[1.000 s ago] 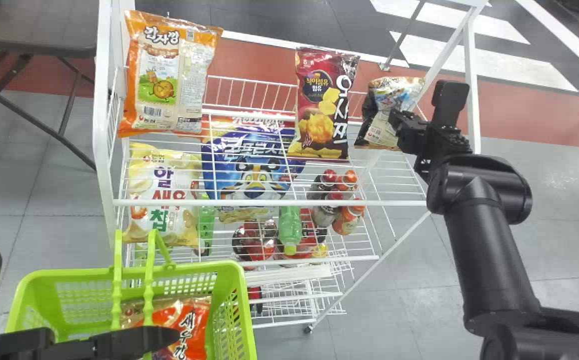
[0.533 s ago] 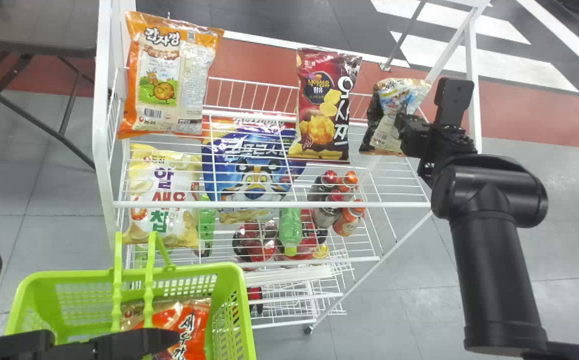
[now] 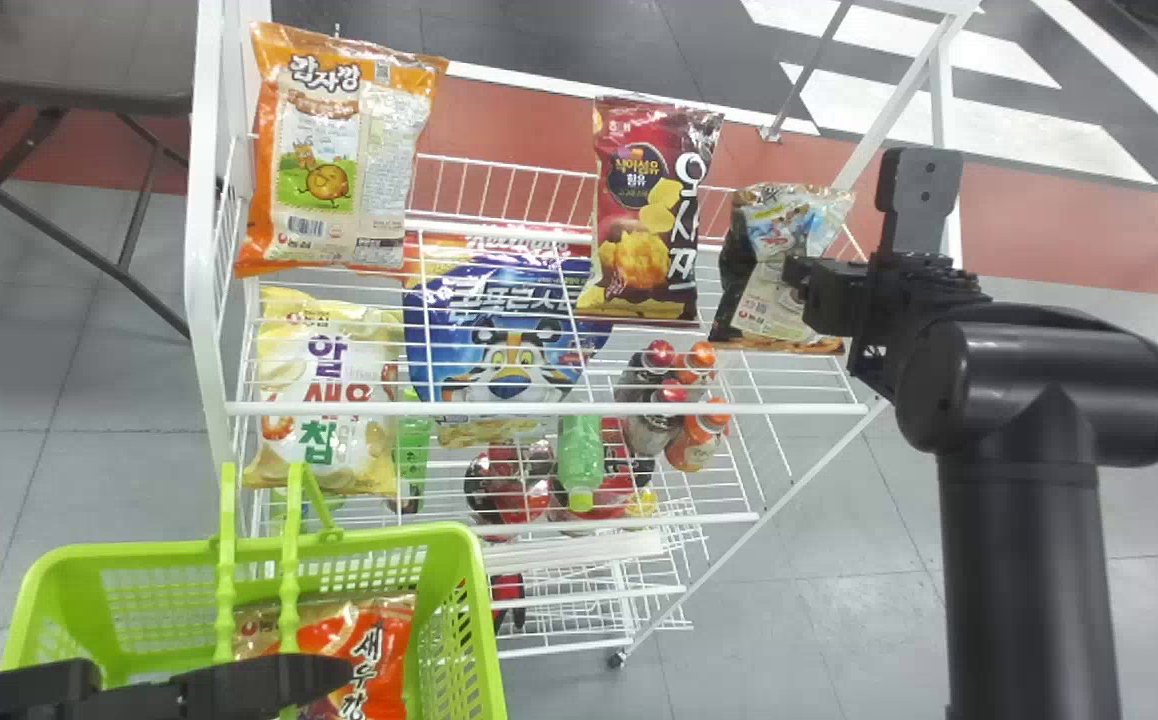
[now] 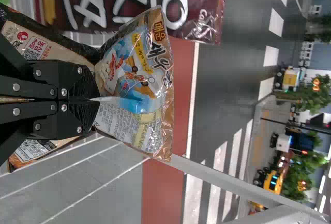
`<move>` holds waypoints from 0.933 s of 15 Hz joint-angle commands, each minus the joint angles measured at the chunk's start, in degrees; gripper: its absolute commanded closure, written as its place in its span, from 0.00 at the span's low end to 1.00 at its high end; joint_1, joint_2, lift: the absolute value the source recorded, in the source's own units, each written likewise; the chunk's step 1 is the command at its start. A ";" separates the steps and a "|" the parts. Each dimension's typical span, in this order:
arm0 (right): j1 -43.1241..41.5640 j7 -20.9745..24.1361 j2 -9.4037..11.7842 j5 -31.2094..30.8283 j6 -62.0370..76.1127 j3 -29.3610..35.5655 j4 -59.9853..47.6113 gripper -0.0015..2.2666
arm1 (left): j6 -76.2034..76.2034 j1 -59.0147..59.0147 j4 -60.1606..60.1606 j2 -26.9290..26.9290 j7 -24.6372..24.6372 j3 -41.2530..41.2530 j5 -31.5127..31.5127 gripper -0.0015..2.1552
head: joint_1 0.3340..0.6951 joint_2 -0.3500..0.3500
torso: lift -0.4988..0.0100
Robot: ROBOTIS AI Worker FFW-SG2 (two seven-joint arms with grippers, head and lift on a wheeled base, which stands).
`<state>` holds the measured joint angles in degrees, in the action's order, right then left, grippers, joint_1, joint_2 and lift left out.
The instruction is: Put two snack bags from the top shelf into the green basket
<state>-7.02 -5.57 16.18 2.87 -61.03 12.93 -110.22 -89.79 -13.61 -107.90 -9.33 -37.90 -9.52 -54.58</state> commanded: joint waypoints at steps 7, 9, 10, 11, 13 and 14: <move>12.12 -3.05 -1.68 2.05 -15.39 -10.47 -22.93 0.99 | -0.24 -0.01 0.41 0.19 -0.33 -0.33 0.00 1.00 | 1.00 0.00 | 0.98; 13.87 -5.42 -1.86 4.43 -18.38 -12.93 -25.39 0.99 | -0.24 -0.01 0.50 0.19 -0.42 -0.41 0.00 1.00 | 1.00 0.00 | 0.98; 14.66 -5.51 -1.86 4.51 -18.38 -14.42 -26.19 0.99 | -0.24 0.08 0.59 0.19 -0.51 -0.41 0.00 1.00 | 1.00 0.02 | 0.98; 15.37 -5.77 -1.86 4.95 -19.61 -16.18 -26.71 0.99 | -0.24 -0.01 0.68 0.19 -0.59 -0.41 0.00 1.00 | 1.00 0.07 | 0.98; 16.60 -5.86 -1.86 5.22 -19.61 -20.13 -27.06 0.99 | -0.24 0.08 0.85 0.19 -0.59 -0.50 0.00 1.00 | 1.00 0.12 | 0.98; 17.12 -5.86 -1.86 5.31 -19.44 -22.42 -26.98 0.99 | -0.24 0.08 0.85 0.19 -0.77 -0.50 0.00 1.00 | 1.00 0.14 | 0.98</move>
<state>9.25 -11.46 14.33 8.04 -80.55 -6.11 -137.16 -89.79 -13.54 -107.09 -9.14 -38.56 -9.99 -54.58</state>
